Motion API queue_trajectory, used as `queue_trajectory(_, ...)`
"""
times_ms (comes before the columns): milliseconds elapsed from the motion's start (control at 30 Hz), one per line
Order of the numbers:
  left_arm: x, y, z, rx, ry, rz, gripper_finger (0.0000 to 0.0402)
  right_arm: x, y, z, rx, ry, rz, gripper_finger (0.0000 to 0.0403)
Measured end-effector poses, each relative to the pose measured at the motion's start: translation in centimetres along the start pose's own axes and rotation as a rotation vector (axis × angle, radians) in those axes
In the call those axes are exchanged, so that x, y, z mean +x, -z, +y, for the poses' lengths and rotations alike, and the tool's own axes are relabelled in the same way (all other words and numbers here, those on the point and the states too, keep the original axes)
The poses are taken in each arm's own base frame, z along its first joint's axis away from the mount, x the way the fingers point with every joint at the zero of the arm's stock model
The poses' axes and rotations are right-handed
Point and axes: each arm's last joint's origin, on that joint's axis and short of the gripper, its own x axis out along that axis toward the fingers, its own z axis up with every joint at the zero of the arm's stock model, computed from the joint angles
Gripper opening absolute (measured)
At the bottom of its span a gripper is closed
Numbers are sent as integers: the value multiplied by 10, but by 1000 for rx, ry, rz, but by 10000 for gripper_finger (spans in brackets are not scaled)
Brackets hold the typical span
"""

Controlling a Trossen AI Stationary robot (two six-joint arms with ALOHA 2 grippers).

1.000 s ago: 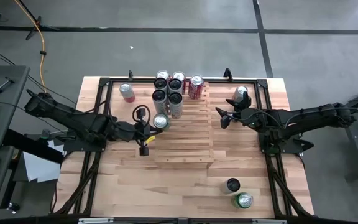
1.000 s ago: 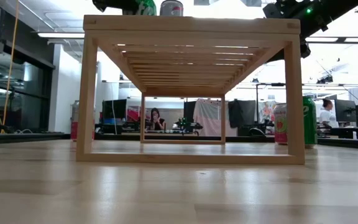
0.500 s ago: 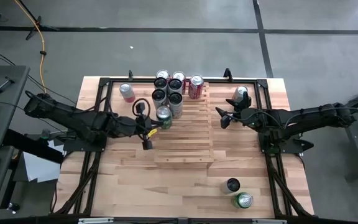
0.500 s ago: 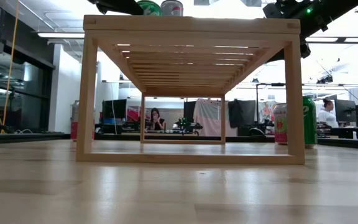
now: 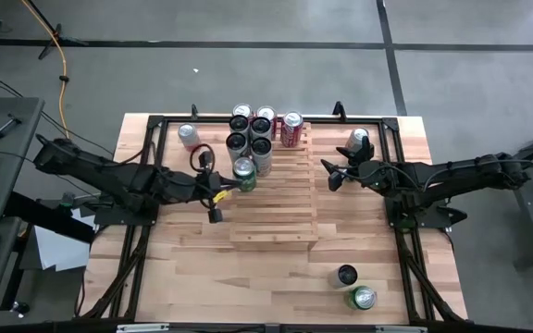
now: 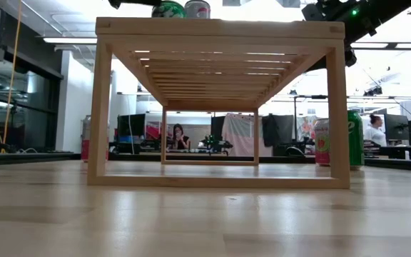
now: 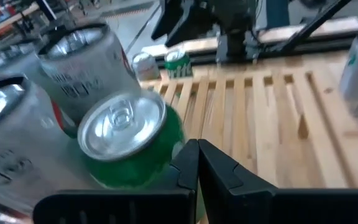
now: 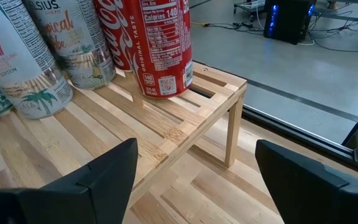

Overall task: Place canned beverage on shelf
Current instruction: Put the bottom left green sprite soda can on the shelf, then adjust the peach vibe celsius soda can on the shelf

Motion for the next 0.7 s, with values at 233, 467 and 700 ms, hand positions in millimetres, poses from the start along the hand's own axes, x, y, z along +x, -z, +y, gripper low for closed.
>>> queue_trajectory(233,-21,-7,0,-15,11,-60,0,0,0,0,0,0,1,311)
queue_trajectory(467,-42,-10,9,-106,-307,-103,0,0,0,0,0,0,1,311)
queue_trajectory(700,-33,8,31,-195,-485,15,0,0,0,0,2,0,0,311)
